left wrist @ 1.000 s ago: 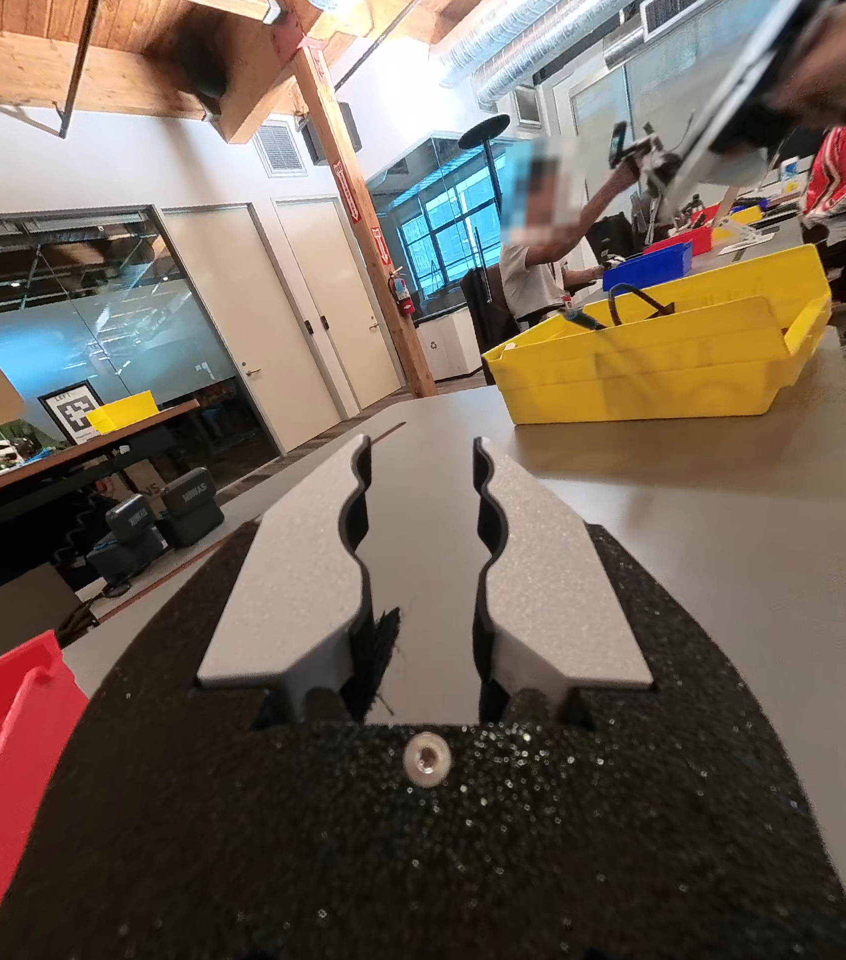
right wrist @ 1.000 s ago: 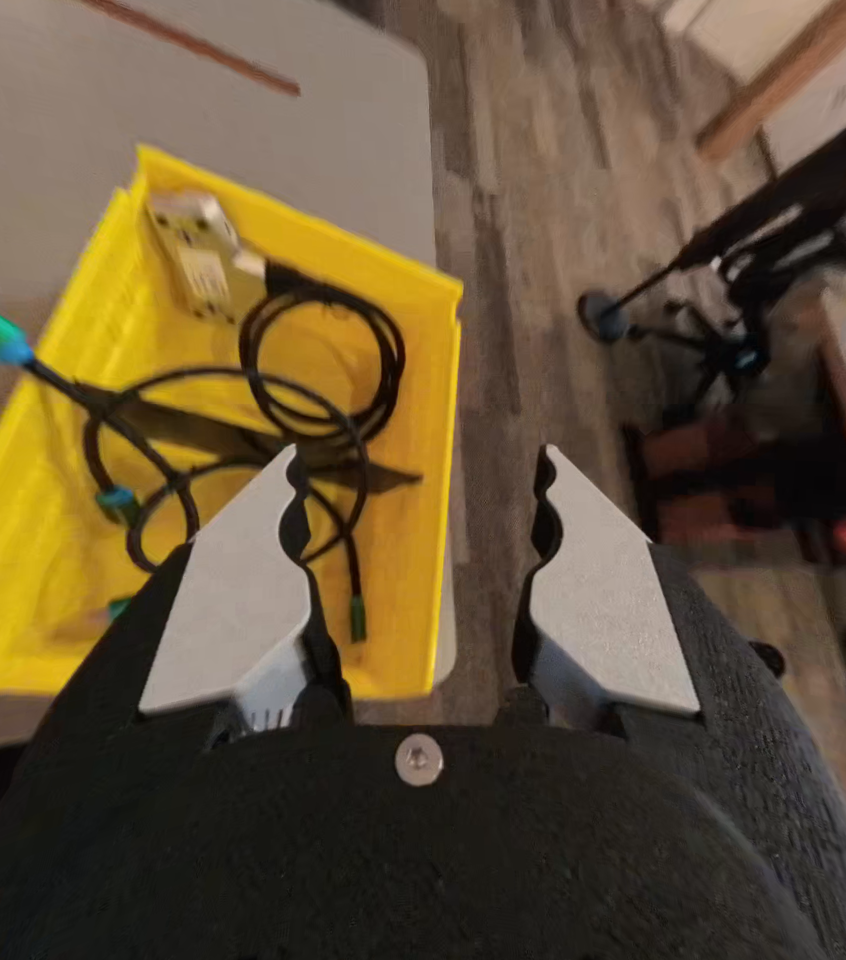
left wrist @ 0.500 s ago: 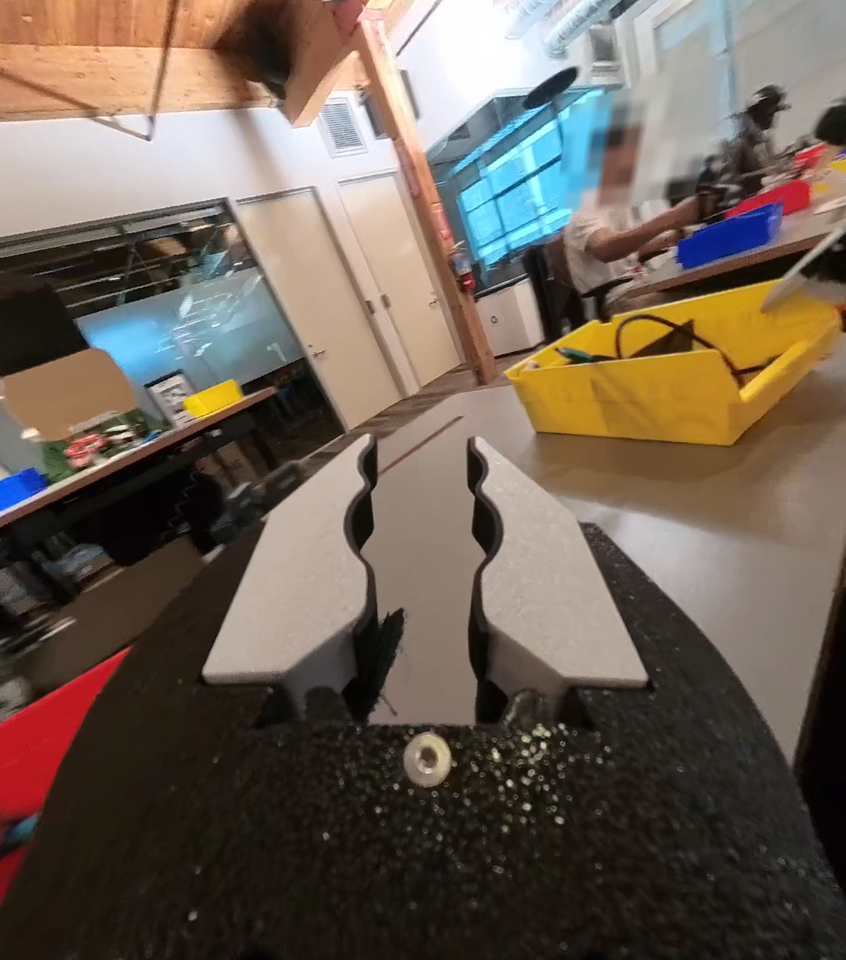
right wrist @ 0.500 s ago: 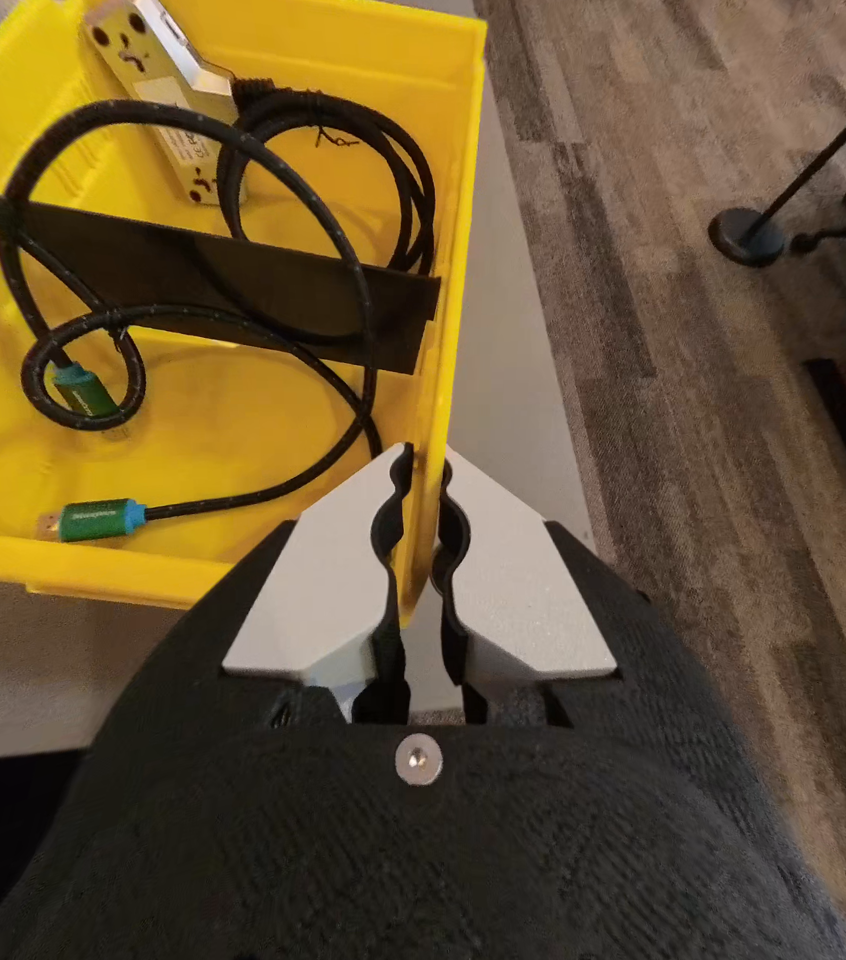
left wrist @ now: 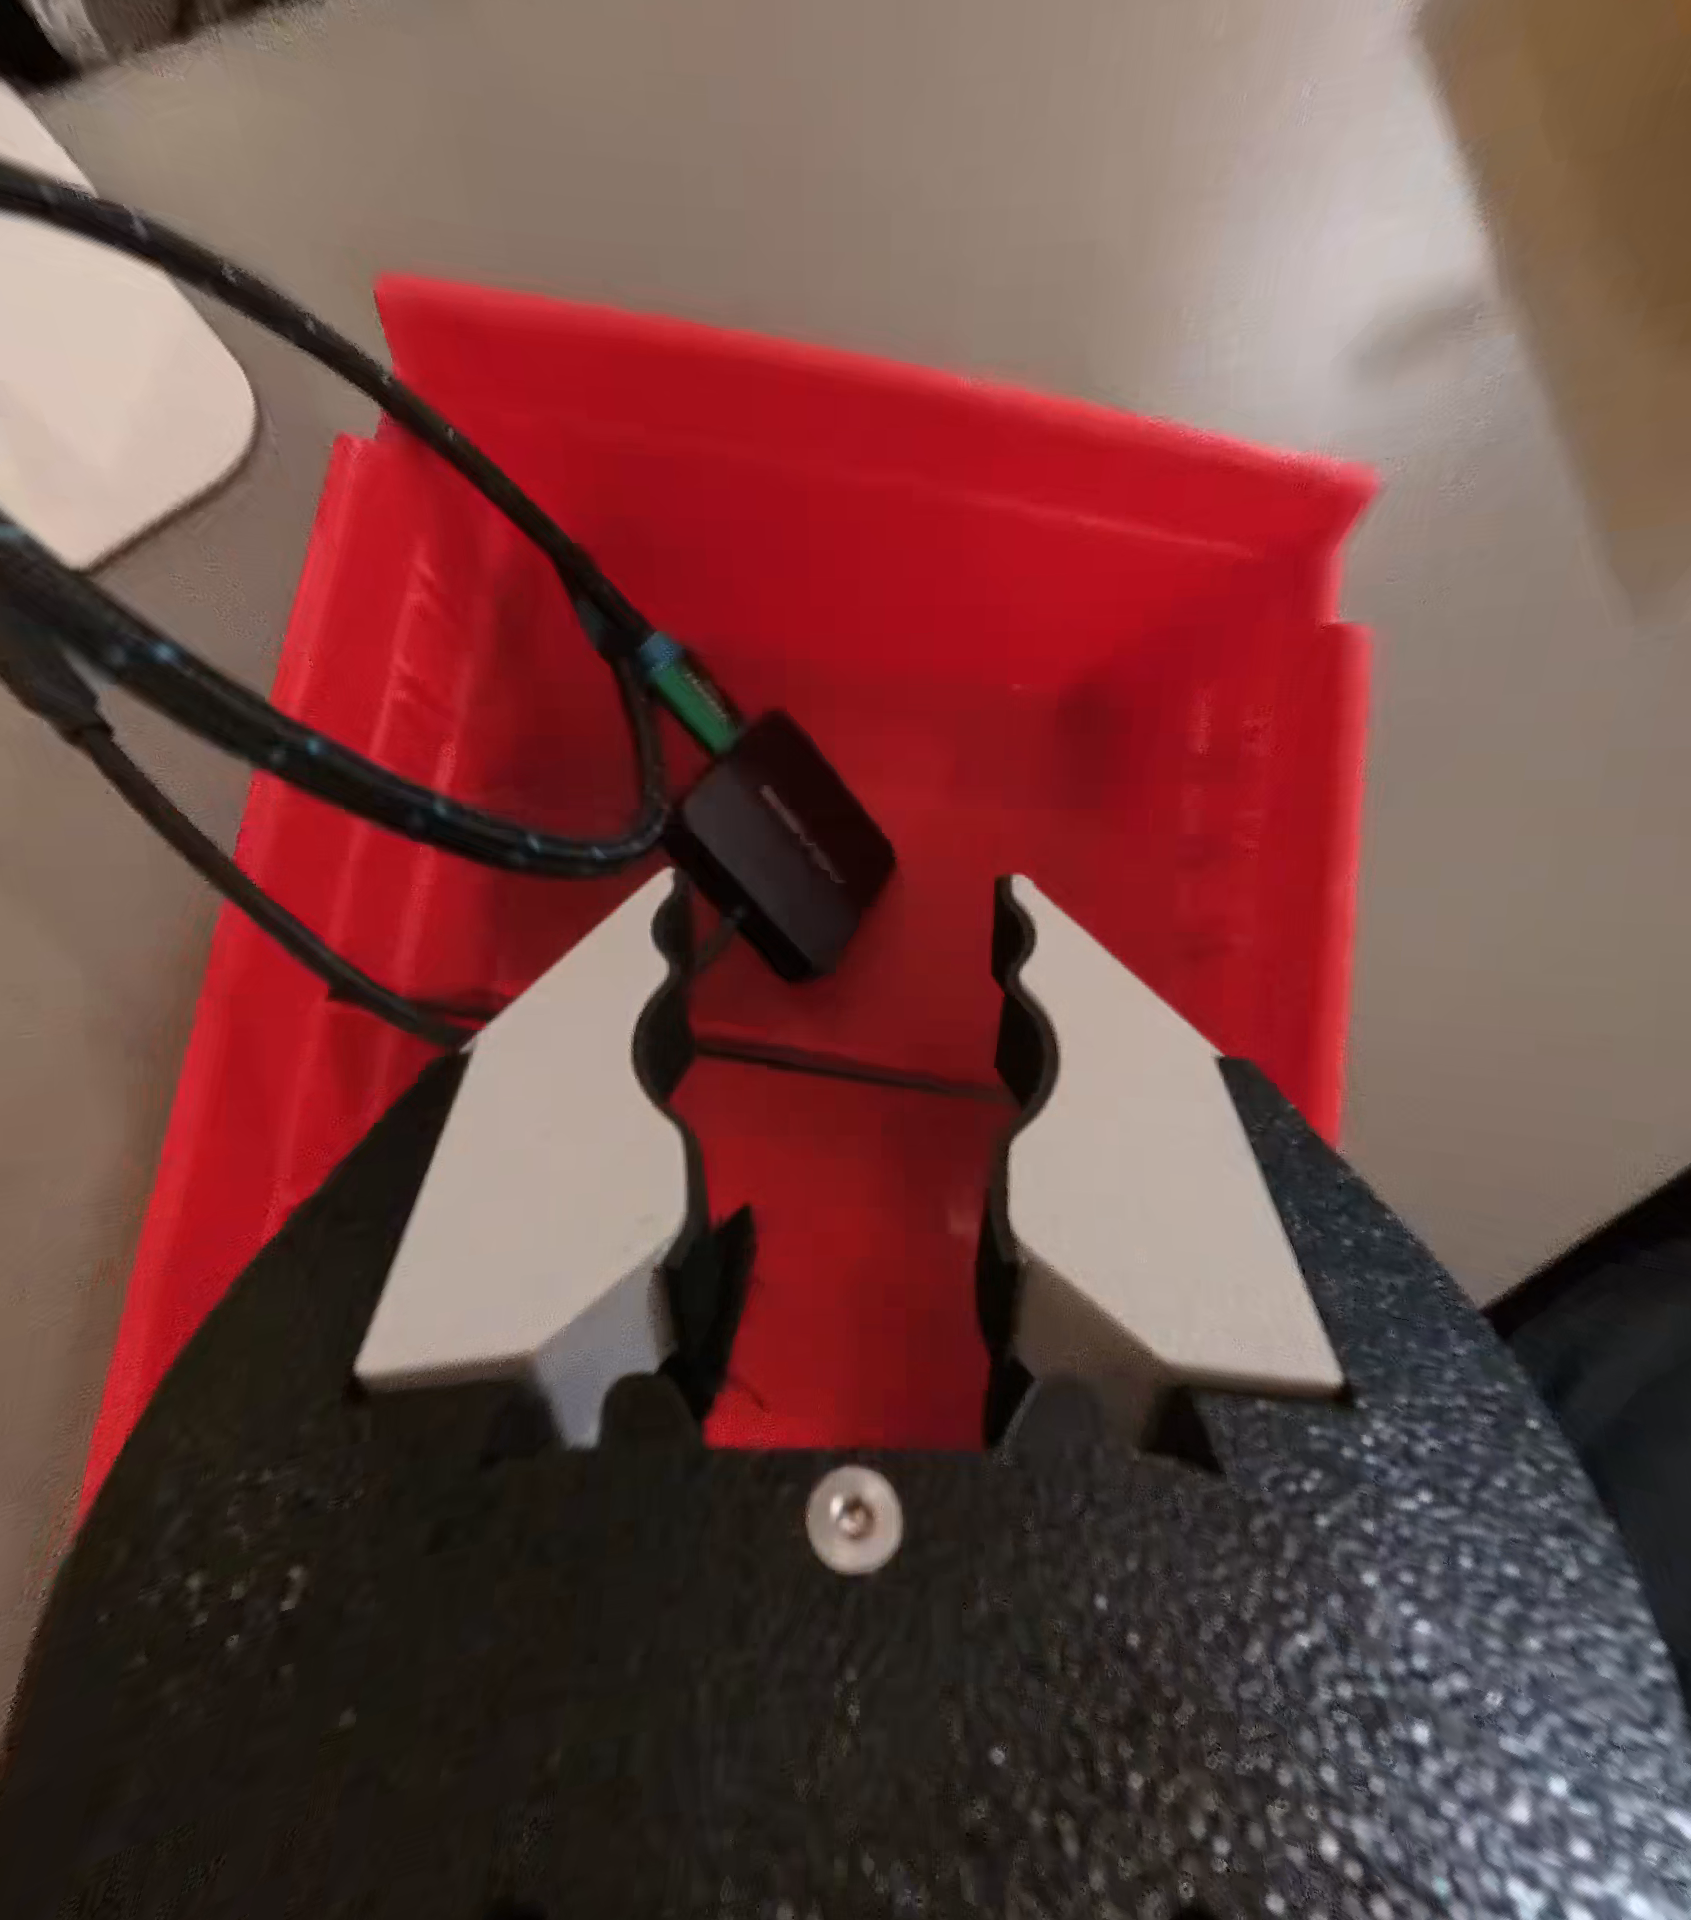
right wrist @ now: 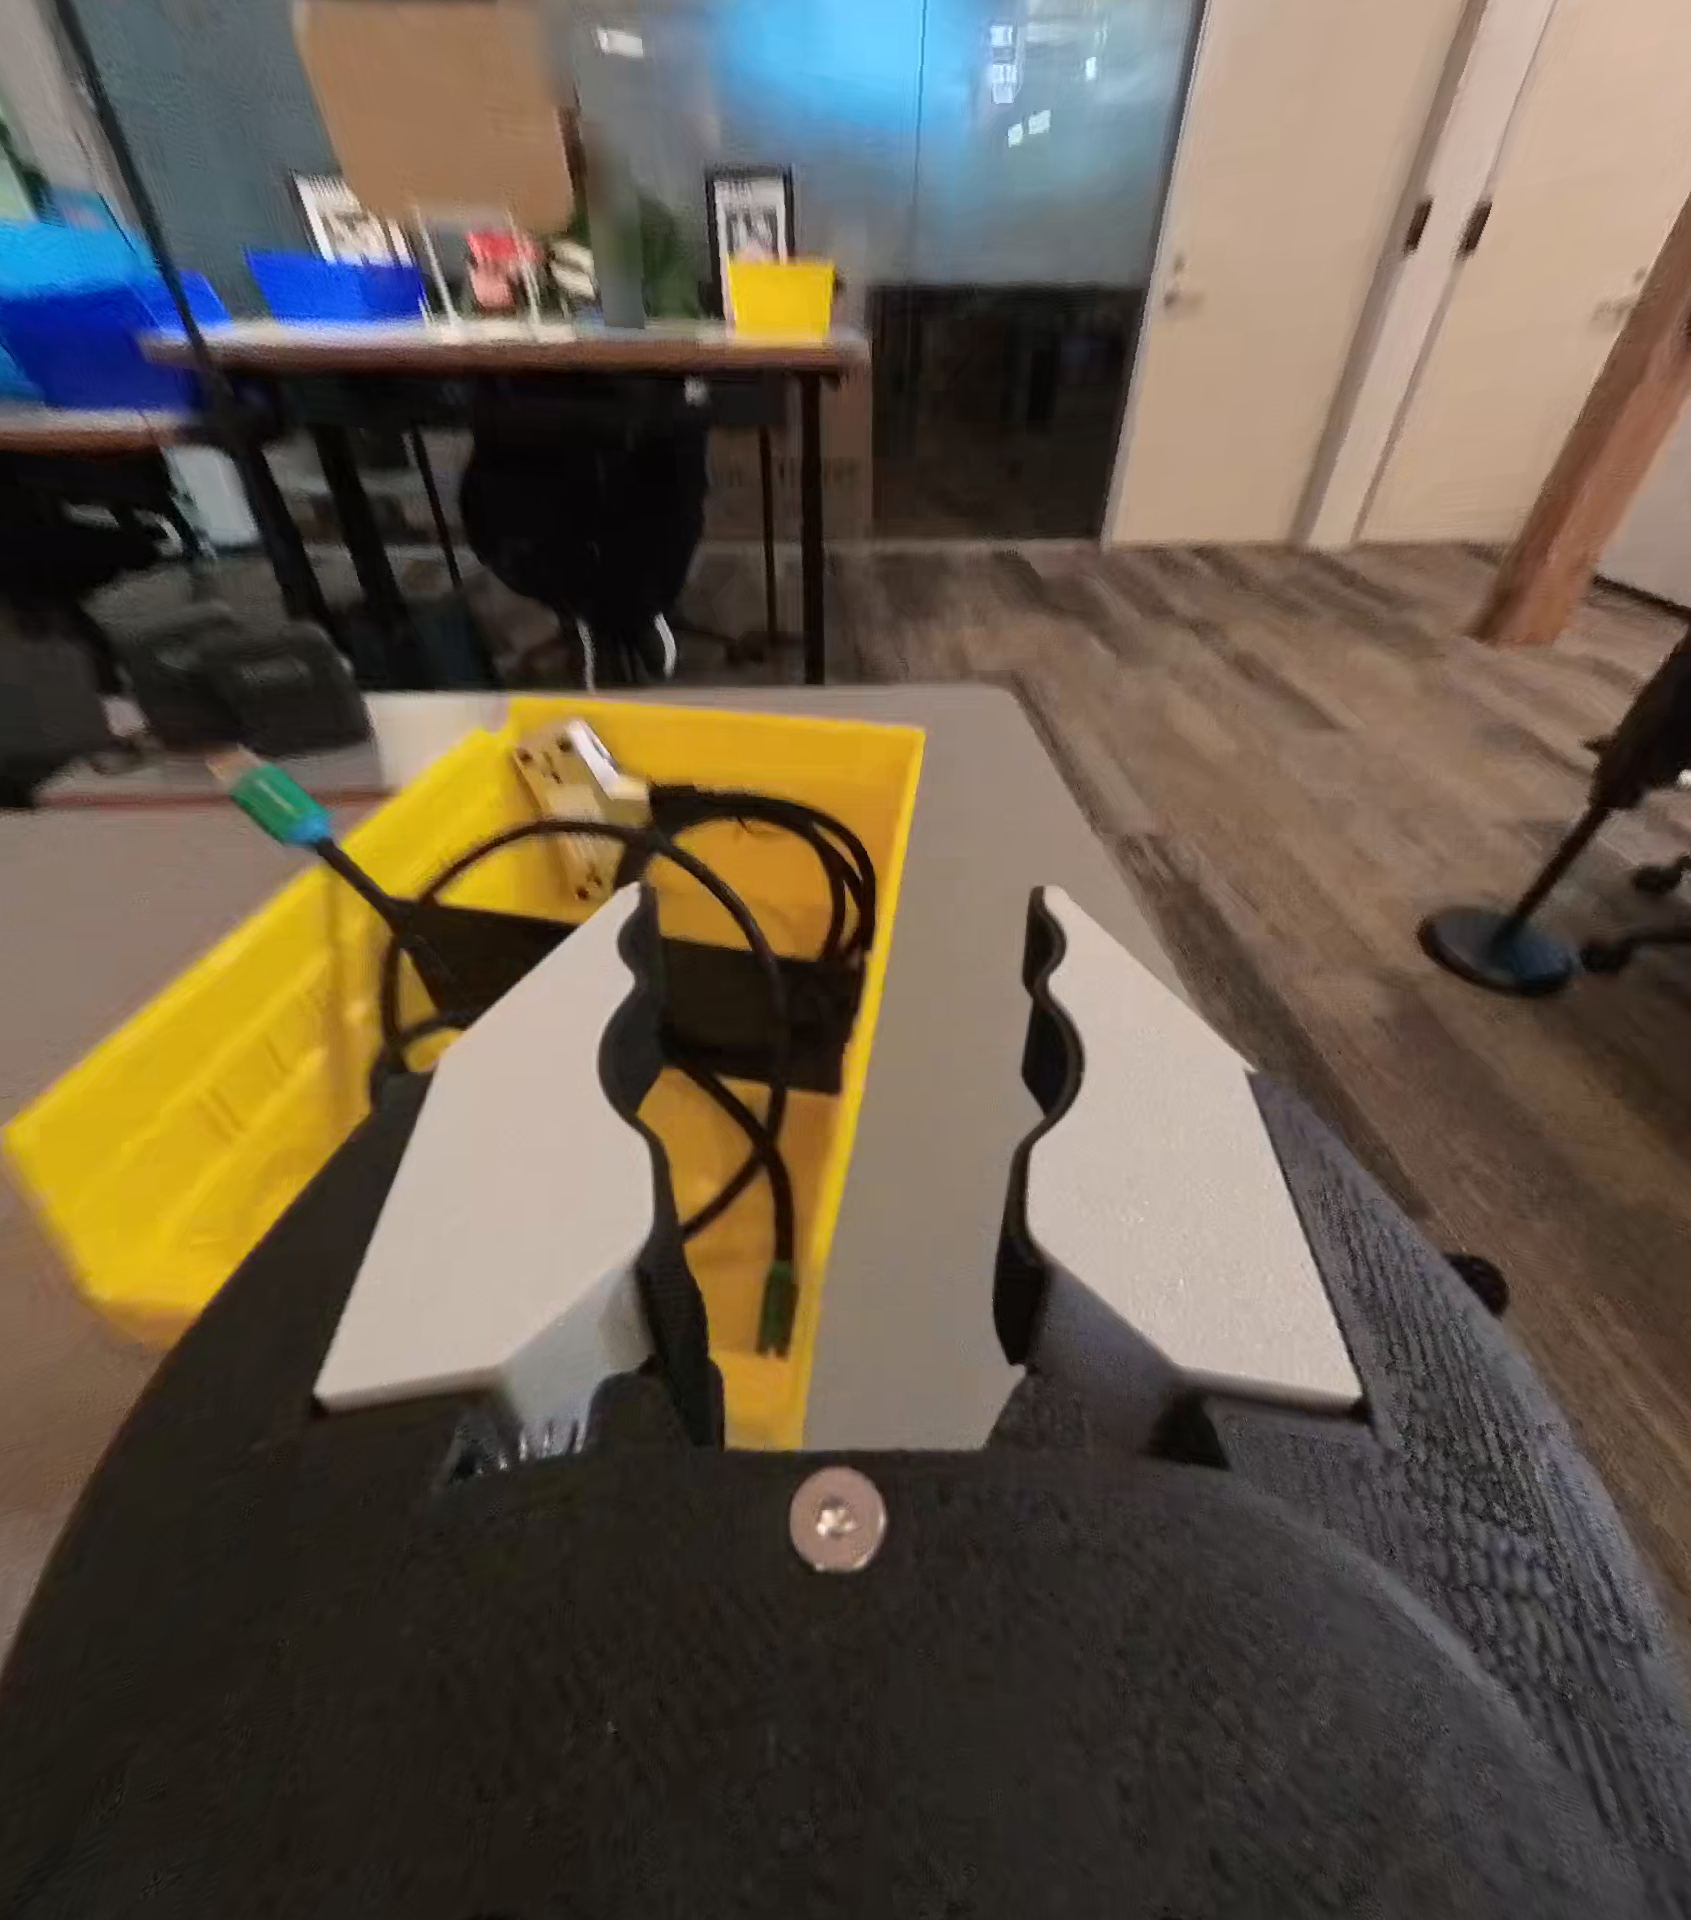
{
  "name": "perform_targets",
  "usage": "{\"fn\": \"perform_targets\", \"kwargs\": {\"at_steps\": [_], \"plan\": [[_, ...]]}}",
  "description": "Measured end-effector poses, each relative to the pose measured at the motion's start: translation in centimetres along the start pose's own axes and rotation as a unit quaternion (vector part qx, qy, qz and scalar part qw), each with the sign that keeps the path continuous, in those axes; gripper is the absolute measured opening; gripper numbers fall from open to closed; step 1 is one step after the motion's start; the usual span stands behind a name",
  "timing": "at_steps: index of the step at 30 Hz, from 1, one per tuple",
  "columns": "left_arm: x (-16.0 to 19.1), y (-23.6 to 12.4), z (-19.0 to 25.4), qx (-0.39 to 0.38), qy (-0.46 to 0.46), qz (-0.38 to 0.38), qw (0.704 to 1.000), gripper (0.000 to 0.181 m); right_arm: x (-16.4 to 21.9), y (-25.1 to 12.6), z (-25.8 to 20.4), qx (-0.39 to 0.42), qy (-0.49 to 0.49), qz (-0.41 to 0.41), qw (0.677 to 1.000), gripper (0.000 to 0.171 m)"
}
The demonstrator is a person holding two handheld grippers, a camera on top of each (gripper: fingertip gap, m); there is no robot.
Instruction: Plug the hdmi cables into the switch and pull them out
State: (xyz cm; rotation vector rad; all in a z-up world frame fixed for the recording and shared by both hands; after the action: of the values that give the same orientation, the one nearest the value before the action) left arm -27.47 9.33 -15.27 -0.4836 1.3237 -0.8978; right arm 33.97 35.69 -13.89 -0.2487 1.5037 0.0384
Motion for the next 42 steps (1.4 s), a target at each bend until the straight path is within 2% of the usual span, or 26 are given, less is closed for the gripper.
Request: {"fn": "perform_targets", "kwargs": {"at_steps": [2,3,5,9,13,16,19,22,24,25,26,28,30,31,36,42], "plan": [[-0.4,1.5,-1.5,-0.018,0.001,-0.038,0.999,0.053,-2.4,-1.4,-1.2,-0.027,0.016,0.056,0.998,0.069],[-0.6,2.3,-2.1,-0.038,0.002,-0.06,0.998,0.064,-3.3,-1.9,-2.0,-0.042,0.015,0.077,0.996,0.069],[-0.8,3.6,-2.9,-0.078,0.017,-0.103,0.991,0.07,-4.7,-2.6,-3.8,-0.067,0.002,0.102,0.993,0.069],[-1.2,6.1,-3.4,-0.111,0.024,-0.192,0.975,0.081,-6.9,-3.2,-7.9,-0.126,-0.016,0.134,0.983,0.068],[-1.8,7.2,-4.1,-0.096,-0.01,-0.2,0.975,0.076,-7.7,-3.3,-11.3,-0.177,-0.022,0.146,0.973,0.066],[-2.3,7.0,-4.8,-0.056,-0.053,-0.196,0.978,0.071,-7.6,-3.4,-12.9,-0.201,-0.03,0.147,0.968,0.065],[-2.5,6.7,-5.1,-0.014,-0.062,-0.199,0.978,0.076,-7.3,-3.4,-13.8,-0.218,-0.05,0.134,0.965,0.065],[-3.0,6.2,-6.1,-0.009,-0.091,-0.151,0.984,0.071,-7.1,-3.5,-13.8,-0.226,-0.051,0.126,0.965,0.065],[-3.7,6.2,-6.3,0.033,-0.123,-0.072,0.989,0.047,-7.2,-3.6,-13.6,-0.229,-0.045,0.127,0.964,0.064],[-3.8,6.4,-6.4,0.045,-0.135,-0.051,0.989,0.046,-7.3,-3.7,-13.5,-0.229,-0.043,0.129,0.964,0.063],[-3.7,6.5,-6.6,0.044,-0.14,-0.036,0.989,0.038,-7.4,-3.7,-13.4,-0.23,-0.04,0.13,0.964,0.063],[-3.5,6.3,-7.1,0.024,-0.153,-0.009,0.988,0.035,-7.3,-3.8,-13.3,-0.234,-0.037,0.127,0.963,0.062],[-3.9,5.6,-7.2,0.006,-0.137,0.047,0.989,0.005,-7.2,-3.8,-13.3,-0.239,-0.04,0.122,0.963,0.061],[-4.1,5.1,-7.1,0.003,-0.128,0.075,0.989,0.001,-7.1,-3.9,-13.4,-0.24,-0.044,0.12,0.962,0.061],[-5.5,2.9,-4.9,-0.033,-0.035,0.065,0.997,0.0,-6.7,-3.6,-13.7,-0.251,-0.049,0.104,0.961,0.06],[-10.9,-4.5,0.6,-0.044,0.067,0.146,0.986,0.0,-6.6,-3.7,-14.0,-0.274,-0.044,0.096,0.956,0.058]]}}
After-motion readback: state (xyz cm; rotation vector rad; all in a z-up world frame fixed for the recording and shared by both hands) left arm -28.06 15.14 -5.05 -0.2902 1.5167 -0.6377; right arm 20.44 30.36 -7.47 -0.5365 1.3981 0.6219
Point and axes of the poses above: each gripper's, where its closed fingertips meet, y out along the fingers, x out of its underside, z = x × y across the jaws, the point moved 9 cm from there along -y, back along the fingers, and after that the axes turned 11 degrees about x, right-handed, at the moved point
